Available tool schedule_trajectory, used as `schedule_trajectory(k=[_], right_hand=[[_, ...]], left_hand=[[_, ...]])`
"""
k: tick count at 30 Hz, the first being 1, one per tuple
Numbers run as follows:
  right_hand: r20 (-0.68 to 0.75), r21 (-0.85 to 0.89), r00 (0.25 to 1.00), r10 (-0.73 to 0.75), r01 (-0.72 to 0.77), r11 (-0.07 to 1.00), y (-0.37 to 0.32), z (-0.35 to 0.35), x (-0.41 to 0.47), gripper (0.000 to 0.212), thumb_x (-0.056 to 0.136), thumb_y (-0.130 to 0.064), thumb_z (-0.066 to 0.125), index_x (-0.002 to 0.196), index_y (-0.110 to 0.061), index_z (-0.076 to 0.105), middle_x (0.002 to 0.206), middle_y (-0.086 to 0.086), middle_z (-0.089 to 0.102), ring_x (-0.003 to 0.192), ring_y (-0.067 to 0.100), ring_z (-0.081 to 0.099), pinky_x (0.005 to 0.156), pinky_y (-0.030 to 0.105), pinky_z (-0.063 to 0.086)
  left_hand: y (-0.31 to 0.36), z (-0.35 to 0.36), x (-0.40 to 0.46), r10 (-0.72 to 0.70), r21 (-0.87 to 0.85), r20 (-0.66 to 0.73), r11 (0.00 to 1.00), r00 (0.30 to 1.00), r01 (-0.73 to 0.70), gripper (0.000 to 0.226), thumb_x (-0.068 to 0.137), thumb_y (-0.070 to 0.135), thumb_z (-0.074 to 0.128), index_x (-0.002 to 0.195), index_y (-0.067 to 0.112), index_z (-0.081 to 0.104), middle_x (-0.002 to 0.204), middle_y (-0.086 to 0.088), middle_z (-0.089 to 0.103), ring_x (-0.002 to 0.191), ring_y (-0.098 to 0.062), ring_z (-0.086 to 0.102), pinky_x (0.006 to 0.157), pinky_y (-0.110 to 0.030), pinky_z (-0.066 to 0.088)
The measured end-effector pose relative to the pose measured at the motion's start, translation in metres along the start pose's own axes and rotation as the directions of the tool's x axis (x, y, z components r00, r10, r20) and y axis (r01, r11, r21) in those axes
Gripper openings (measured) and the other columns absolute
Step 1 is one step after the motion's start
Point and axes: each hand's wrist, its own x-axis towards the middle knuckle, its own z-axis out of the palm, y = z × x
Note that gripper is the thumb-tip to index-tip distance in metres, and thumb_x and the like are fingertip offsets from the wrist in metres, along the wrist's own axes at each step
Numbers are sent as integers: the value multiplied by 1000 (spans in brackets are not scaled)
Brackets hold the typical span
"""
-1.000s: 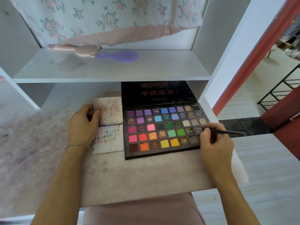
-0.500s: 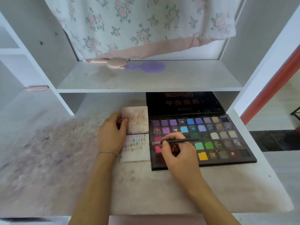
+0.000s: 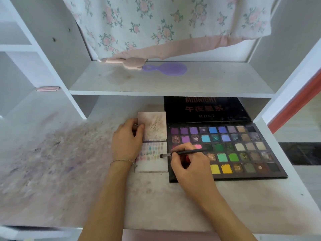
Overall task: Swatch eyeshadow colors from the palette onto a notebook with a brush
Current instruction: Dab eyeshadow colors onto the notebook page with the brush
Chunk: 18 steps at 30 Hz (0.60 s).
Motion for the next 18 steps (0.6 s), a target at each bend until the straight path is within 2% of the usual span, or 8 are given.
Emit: schedule_trajectory(k=[6,11,18], right_hand=[[5,-10,1000,19,-19,1000,0,-1,-1,29,83,-16,57,71,-39,43,66,-13,55,67,8,56,58,23,45],[14,-5,1000,19,-19,1000,0,0,-1,16,83,-16,57,79,-30,50,70,-10,56,71,17,56,63,35,49],[15,-2,1000,16,-16,1000,0,1,-1,14,83,-16,57,79,-28,51,68,-10,55,69,15,55,61,34,48]], left_hand=[[0,0,-1,-5,-7,4,1000,1000,5,20,91,27,50,101,13,60,83,-3,63,81,-23,56,75,-38,47],[0,0,-1,-10,-17,8,1000,1000,10,21,91,28,50,102,14,60,85,-3,63,82,-23,56,76,-39,47],[0,-1,-1,-11,-21,8,1000,1000,11,20,91,28,49,101,15,60,83,-3,63,82,-23,56,74,-38,47]])
